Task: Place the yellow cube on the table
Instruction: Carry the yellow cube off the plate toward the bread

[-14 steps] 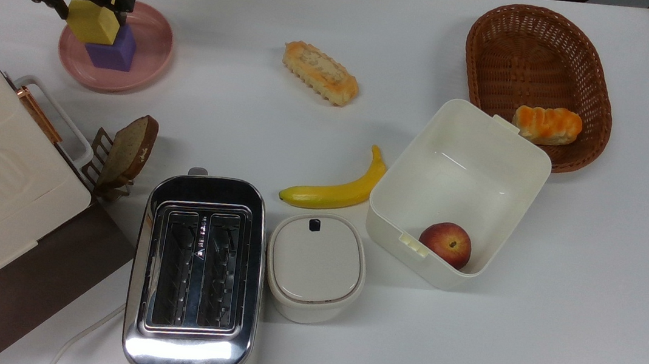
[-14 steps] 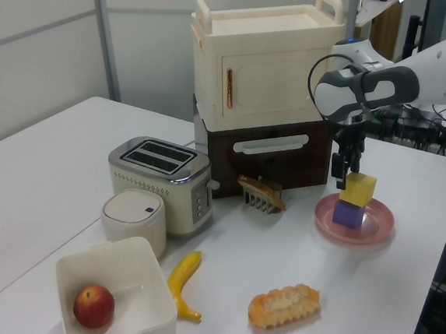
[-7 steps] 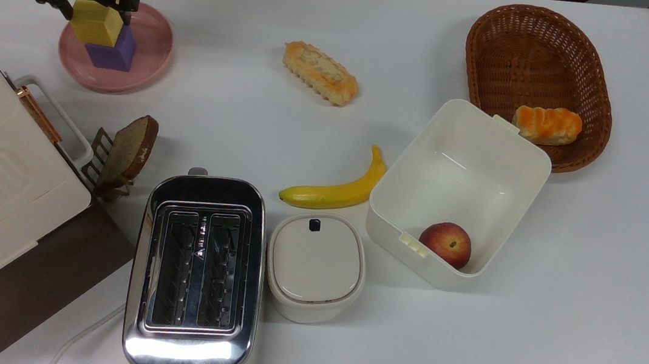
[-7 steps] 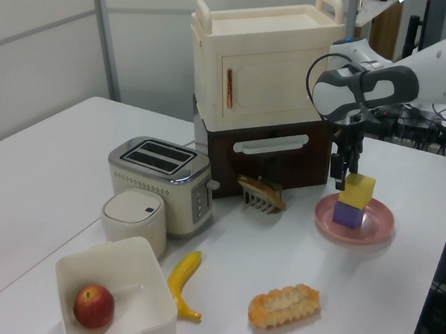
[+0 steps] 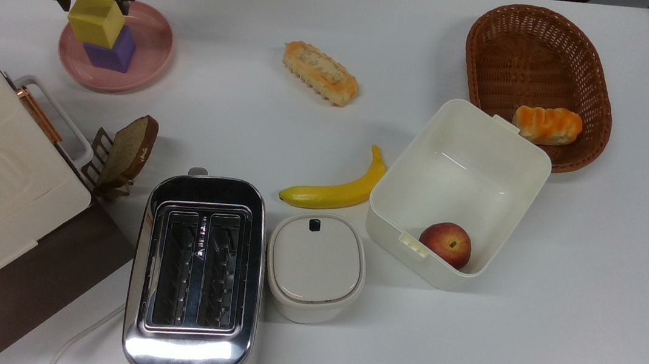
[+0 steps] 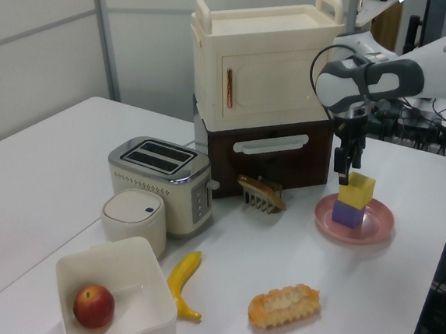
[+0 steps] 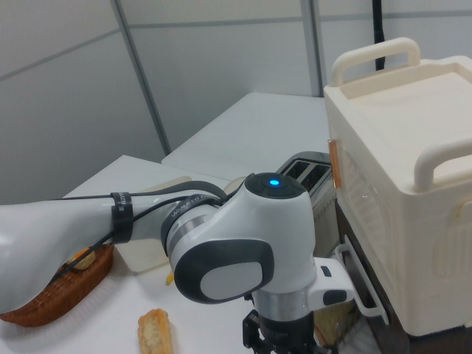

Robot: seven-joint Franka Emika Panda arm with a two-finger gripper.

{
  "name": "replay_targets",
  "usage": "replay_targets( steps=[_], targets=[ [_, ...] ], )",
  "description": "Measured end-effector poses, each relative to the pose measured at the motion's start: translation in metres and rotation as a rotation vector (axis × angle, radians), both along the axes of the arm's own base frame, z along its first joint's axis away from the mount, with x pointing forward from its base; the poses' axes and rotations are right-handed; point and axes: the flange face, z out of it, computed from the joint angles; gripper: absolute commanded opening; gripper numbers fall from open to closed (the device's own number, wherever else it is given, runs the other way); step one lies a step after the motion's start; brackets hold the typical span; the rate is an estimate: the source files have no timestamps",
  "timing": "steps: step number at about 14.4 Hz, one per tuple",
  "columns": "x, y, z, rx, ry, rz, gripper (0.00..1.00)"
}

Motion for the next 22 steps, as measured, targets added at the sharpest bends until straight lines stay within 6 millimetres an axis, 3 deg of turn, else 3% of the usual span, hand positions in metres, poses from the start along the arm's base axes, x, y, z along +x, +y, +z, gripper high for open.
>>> replay_targets(
  steps=[7, 12, 13, 15, 19, 22],
  targets=[
    [-0.007, -0.011, 0.001, 0.006, 0.007, -0.003, 1.00],
    [-0.003, -0.012, -0.015, -0.007, 0.032, -0.002, 1.00],
    [-0.001, -0.012, -0.019, -0.012, 0.035, -0.002, 0.89],
    [0.002, -0.013, -0.027, -0.023, 0.041, 0.000, 0.00],
    [0.004, -0.012, -0.025, -0.025, 0.034, 0.022, 0.00],
    [0.000, -0.004, -0.006, 0.012, 0.039, 0.039, 0.00]
  ],
)
